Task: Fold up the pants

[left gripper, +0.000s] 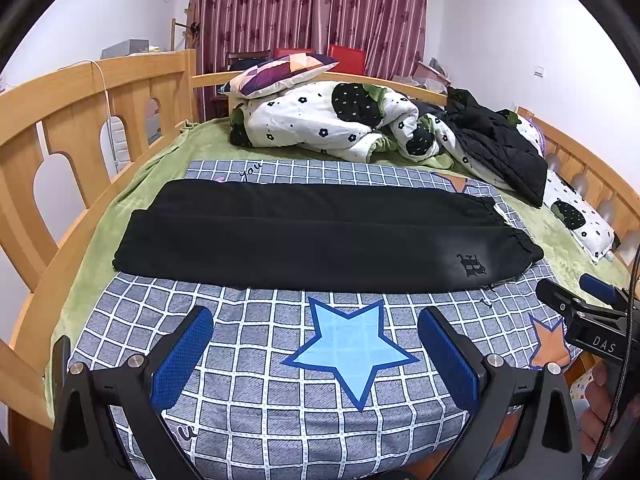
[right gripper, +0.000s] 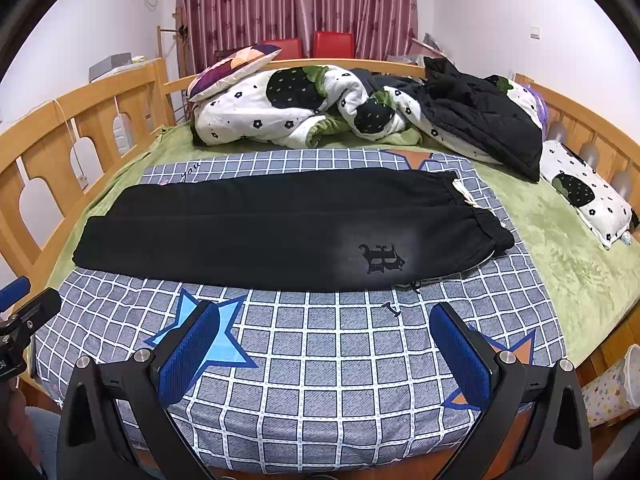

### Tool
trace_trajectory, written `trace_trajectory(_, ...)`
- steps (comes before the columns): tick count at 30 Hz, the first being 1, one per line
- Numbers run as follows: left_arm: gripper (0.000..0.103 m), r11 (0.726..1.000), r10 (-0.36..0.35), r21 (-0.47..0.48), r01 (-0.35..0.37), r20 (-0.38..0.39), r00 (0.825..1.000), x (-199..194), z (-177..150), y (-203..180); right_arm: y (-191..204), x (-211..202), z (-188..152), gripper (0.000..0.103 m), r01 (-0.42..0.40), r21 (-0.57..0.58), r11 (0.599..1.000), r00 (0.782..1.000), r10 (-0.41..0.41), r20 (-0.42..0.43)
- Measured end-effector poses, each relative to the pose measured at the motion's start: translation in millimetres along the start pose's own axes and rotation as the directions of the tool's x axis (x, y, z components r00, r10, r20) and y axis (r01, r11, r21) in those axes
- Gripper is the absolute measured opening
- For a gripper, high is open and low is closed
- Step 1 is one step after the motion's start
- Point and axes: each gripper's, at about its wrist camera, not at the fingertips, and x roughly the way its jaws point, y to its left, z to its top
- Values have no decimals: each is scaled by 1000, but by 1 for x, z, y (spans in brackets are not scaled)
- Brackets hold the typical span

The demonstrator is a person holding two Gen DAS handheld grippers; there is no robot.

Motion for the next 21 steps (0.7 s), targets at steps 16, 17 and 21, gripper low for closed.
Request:
trace_trajectory(16,102,1000,0,2,0,-1,1000,0,0,0,0,0,-1,103,0,-1,1000,1000,0,-1)
trace_trajectory(17,102,1000,0,2,0,0,1000,0,0,0,0,0,-1,103,0,-1,1000,1000,0,0)
trace_trajectory(21,102,1000,-1,1,1,1,1000,0,0,1,0,0,-1,103,-1,0,1000,1000,1,0)
